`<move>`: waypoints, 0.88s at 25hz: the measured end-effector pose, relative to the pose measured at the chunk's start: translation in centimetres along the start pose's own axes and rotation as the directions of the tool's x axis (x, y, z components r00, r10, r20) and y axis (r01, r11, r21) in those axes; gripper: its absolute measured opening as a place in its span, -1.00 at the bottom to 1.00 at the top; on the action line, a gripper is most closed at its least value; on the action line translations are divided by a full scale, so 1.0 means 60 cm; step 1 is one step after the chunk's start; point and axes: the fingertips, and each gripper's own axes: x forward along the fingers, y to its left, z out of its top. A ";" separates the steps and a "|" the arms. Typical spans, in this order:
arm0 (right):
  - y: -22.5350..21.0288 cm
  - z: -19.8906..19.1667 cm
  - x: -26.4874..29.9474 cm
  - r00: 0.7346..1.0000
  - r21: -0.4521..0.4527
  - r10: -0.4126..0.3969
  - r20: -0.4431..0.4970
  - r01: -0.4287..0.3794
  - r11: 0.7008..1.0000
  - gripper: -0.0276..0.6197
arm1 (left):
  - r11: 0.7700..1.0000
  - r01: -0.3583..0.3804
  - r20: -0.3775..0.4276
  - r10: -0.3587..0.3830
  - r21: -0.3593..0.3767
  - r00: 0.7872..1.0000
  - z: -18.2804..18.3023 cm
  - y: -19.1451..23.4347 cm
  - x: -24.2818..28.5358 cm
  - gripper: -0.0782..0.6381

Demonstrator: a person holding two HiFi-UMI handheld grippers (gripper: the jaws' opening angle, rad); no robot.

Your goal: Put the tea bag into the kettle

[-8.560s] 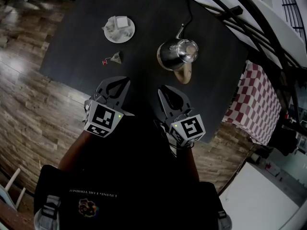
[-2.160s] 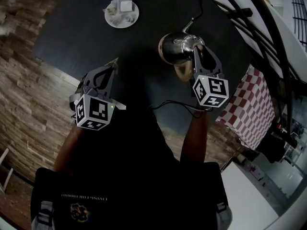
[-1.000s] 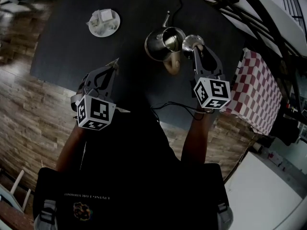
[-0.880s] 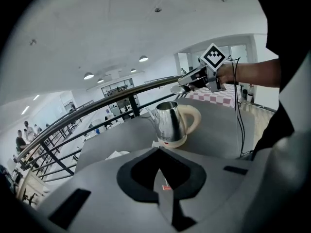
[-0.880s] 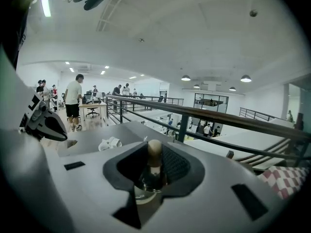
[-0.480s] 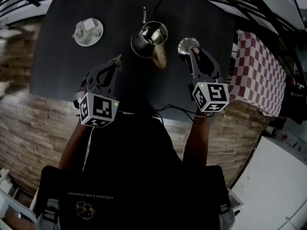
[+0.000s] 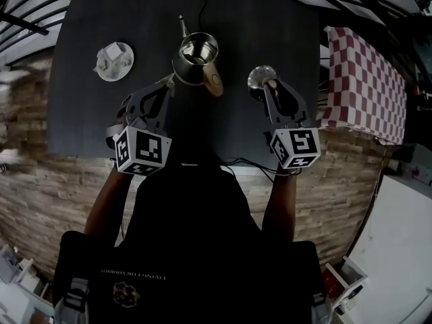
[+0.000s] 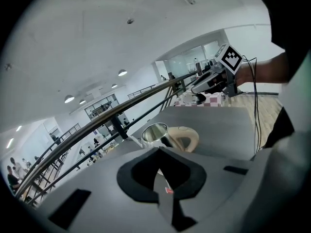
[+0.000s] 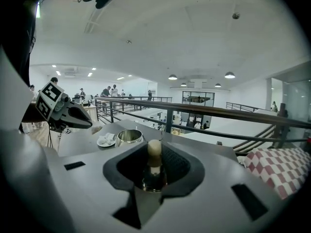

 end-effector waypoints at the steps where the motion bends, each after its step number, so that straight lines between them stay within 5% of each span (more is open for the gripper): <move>1: -0.002 -0.004 -0.005 1.000 0.004 -0.006 -0.002 0.006 1.000 -0.61 | 1.000 0.000 0.007 0.000 0.006 1.000 0.008 0.002 0.004 -0.76; 22: -0.019 -0.065 -0.111 0.992 0.083 -0.126 -0.025 0.127 0.988 -0.61 | 0.982 -0.011 0.070 -0.003 0.189 0.998 0.104 0.041 0.125 -0.76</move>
